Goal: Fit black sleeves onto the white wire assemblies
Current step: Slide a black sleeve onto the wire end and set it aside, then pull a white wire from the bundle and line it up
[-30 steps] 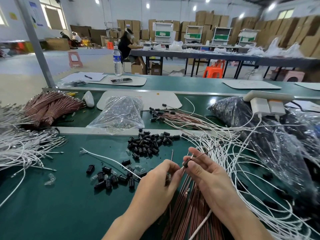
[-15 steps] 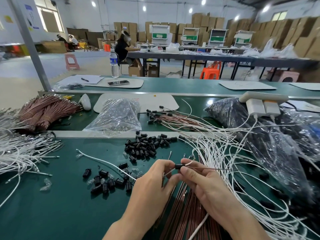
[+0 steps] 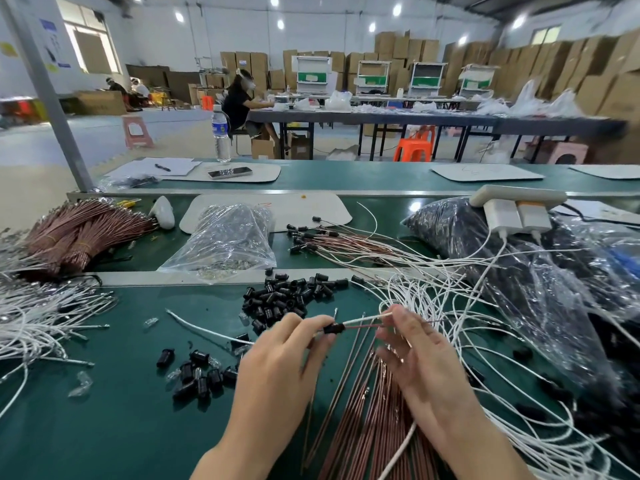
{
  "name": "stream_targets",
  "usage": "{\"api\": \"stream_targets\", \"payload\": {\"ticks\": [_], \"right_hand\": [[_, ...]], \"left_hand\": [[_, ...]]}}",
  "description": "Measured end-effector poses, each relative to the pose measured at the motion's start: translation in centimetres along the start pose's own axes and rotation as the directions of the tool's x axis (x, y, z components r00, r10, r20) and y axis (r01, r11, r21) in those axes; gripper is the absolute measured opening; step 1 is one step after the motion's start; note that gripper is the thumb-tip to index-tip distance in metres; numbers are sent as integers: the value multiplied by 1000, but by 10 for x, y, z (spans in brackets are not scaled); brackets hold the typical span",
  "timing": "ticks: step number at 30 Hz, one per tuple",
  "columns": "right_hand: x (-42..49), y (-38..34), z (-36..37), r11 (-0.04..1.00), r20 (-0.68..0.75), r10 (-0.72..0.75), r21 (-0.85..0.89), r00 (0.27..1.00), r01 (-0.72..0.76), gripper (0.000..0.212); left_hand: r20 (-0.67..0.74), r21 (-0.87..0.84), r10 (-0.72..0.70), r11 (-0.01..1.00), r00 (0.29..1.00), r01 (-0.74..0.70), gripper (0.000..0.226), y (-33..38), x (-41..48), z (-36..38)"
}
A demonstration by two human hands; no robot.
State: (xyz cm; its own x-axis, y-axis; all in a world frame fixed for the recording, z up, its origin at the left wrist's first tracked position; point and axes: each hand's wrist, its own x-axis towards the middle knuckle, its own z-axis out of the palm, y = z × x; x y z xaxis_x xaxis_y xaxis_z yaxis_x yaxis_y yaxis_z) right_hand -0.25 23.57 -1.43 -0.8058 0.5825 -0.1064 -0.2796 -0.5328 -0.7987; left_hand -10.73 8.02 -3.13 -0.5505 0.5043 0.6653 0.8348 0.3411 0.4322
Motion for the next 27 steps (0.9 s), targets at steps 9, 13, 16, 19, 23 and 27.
{"api": "stream_targets", "payload": {"ticks": [9, 13, 16, 19, 23, 27], "right_hand": [[-2, -32, -30, 916, -240, -114, 350, 964, 195, 25], [-2, -41, -38, 860, -294, -157, 428, 943, 277, 17], [-2, -44, -43, 818, -312, -187, 475, 931, 323, 19], [-1, -46, -44, 777, -301, -207, 528, 931, 343, 15], [0, -42, -40, 702, -143, -200, 669, 969, 244, 49], [-3, -23, -21, 919, 169, -64, 393, 984, -8, 53]], "left_hand": [[-223, 41, -82, 995, 971, 94, 29, -30, 6, -13], [-252, 50, -131, 988, 959, 148, 30, -37, 6, -16], [-252, 59, -158, 982, 955, 178, 28, -39, 6, -15], [-211, 55, -158, 983, 965, 173, 31, -38, 5, -15], [-155, -157, -247, 962, 957, 223, 29, -29, 3, -12], [-117, -328, -281, 916, 953, 230, 19, -13, 0, -3]]}}
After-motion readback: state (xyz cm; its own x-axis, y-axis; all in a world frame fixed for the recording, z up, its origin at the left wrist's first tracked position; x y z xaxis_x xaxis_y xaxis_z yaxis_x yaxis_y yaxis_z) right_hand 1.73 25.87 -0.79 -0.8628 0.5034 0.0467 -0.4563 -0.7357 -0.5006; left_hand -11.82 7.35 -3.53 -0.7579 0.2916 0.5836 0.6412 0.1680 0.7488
